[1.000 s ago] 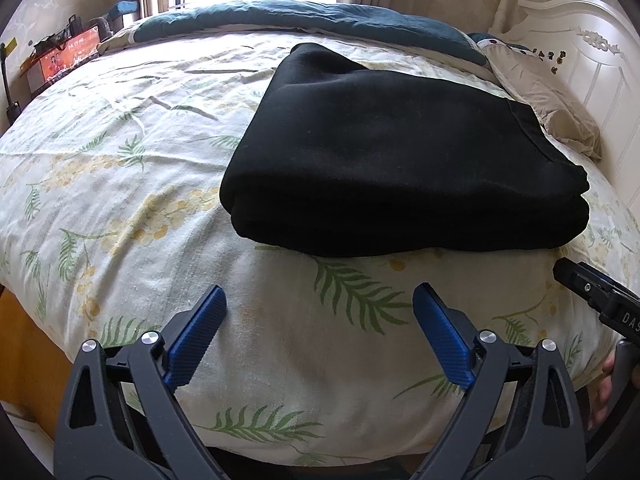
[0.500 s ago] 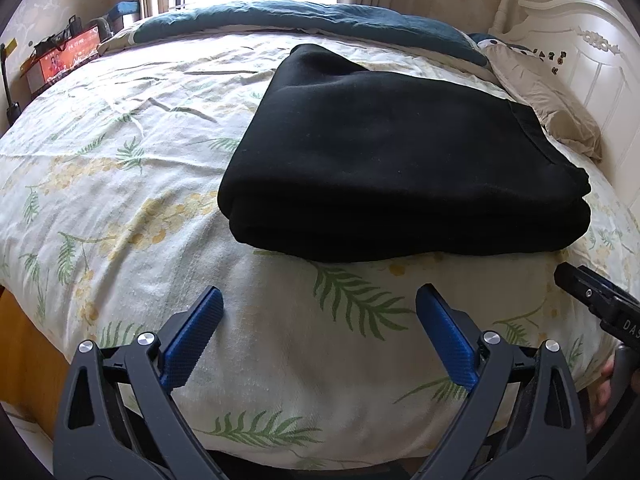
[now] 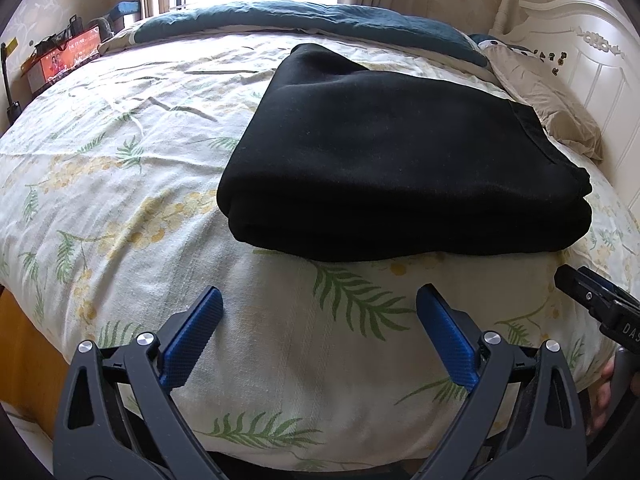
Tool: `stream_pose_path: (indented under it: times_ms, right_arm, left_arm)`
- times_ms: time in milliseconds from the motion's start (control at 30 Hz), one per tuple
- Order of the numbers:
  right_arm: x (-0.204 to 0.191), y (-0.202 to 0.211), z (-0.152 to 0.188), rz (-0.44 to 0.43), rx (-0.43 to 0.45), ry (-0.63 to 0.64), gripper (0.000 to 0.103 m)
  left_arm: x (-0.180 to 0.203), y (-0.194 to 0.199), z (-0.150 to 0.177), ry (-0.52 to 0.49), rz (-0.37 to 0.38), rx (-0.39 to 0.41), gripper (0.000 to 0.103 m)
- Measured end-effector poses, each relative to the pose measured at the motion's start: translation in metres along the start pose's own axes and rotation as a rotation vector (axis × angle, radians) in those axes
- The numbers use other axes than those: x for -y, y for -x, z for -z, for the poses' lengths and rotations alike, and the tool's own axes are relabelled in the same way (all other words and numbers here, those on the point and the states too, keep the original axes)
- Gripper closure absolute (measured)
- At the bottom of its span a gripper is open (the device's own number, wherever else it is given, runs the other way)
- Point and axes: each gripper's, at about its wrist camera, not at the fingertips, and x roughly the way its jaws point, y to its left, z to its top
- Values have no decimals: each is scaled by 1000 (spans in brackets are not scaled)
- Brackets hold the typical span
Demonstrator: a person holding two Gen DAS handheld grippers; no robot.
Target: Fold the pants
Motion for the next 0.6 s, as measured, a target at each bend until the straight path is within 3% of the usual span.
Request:
stream_pose_path:
  times_ms: [600]
  right_arm:
    - [1, -2, 0, 5, -1, 15, 14]
  left_arm:
    - [4, -2, 1, -14, -12, -3, 5]
